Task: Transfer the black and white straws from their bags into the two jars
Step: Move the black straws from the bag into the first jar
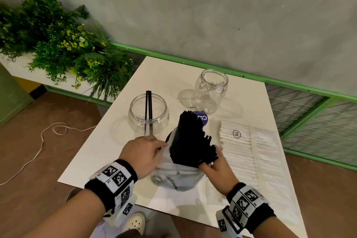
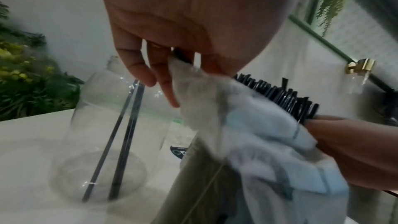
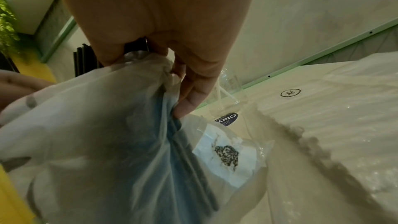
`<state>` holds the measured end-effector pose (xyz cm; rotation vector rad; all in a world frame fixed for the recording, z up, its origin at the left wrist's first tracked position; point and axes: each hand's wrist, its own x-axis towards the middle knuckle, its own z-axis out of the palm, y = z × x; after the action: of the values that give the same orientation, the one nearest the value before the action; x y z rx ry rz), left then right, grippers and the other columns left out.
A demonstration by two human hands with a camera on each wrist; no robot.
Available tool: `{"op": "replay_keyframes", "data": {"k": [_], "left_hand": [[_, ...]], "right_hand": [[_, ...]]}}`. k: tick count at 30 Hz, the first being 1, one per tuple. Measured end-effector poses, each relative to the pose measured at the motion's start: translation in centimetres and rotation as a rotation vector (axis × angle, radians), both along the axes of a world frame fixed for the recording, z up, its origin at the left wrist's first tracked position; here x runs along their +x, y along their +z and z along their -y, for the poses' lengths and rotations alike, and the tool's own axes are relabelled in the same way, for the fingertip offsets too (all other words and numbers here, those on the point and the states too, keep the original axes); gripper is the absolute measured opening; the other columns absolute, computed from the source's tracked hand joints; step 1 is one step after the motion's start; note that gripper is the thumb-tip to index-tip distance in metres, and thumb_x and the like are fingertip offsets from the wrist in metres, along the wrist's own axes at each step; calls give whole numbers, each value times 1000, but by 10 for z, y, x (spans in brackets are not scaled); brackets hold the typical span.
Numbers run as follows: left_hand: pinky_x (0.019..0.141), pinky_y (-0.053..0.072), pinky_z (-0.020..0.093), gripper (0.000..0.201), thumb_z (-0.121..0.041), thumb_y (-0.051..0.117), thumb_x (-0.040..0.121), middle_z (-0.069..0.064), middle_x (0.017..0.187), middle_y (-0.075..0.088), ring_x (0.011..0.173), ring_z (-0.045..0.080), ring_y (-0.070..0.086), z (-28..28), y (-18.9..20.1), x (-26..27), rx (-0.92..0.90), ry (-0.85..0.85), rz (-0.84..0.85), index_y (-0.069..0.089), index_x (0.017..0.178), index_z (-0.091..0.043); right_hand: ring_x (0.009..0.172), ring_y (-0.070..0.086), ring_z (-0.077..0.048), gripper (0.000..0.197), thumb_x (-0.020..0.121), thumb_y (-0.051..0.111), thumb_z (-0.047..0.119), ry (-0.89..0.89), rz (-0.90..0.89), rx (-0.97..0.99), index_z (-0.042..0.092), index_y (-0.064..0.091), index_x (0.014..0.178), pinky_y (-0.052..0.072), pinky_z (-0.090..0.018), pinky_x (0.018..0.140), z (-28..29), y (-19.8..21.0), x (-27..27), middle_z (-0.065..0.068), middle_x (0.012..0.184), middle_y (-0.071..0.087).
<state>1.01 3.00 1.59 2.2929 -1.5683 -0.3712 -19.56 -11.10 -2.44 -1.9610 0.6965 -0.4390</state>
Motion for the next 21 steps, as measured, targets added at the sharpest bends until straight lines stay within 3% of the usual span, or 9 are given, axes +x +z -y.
{"op": "replay_keyframes", "data": {"k": [2,5,8,11,13,15,17,19,21], "left_hand": [[83,46,31,77,-77,14,70,-7,113,61,104,18,57,1,2,-7,157,-17,109,58,118,-35],[79,43,32,91,-94,36,56,-4,110,57,101,20,56,4,0,-18,322,-52,202,52,113,-25],[73,38,32,69,-74,56,68,-3,107,59,97,21,58,9,-7,-24,320,-16,209,43,110,-20],[69,39,31,63,-48,61,79,2,108,64,96,24,62,9,-11,-21,314,47,156,32,127,-18],[71,44,32,63,-41,59,83,3,108,64,97,26,63,7,-15,-15,315,44,95,28,134,-20],[71,47,33,47,-37,54,86,3,105,64,95,27,62,5,-17,-10,315,13,67,36,126,-22],[70,45,32,31,-31,47,90,3,105,62,95,27,61,3,-19,-6,335,-15,63,44,120,-23],[71,44,32,27,-28,41,94,4,107,58,97,27,59,1,-18,-10,363,-35,59,48,119,-25],[75,44,33,30,-28,37,96,4,109,54,100,27,58,0,-21,-9,394,-51,63,48,123,-27]], "right_hand": [[95,49,4,7,82,55,34,24,-6,-59,38,56,87,35,-8,80,-1,-1,1,13,95,48],[94,50,-8,3,84,54,24,59,-14,-92,22,57,83,37,-13,78,-2,-3,2,6,91,47],[95,51,-8,2,82,55,26,99,-45,-92,26,56,83,39,-16,79,-2,-4,1,6,95,46],[99,51,-3,30,75,53,38,169,-120,-90,23,56,101,43,-19,80,0,-1,-2,12,103,43],[101,50,1,46,74,55,47,219,-191,-131,25,54,115,44,-19,85,3,4,-2,18,106,41],[104,47,1,60,73,56,60,234,-249,-246,26,50,123,43,-21,90,8,7,-1,17,112,40],[114,43,-10,73,70,57,69,204,-297,-378,27,49,129,42,-27,96,15,7,1,8,126,34],[119,36,-15,77,65,61,72,201,-339,-478,29,52,129,40,-30,99,18,9,1,5,135,28],[115,40,-15,74,63,72,65,225,-380,-435,25,57,122,41,-29,98,20,9,6,5,131,35]]}}
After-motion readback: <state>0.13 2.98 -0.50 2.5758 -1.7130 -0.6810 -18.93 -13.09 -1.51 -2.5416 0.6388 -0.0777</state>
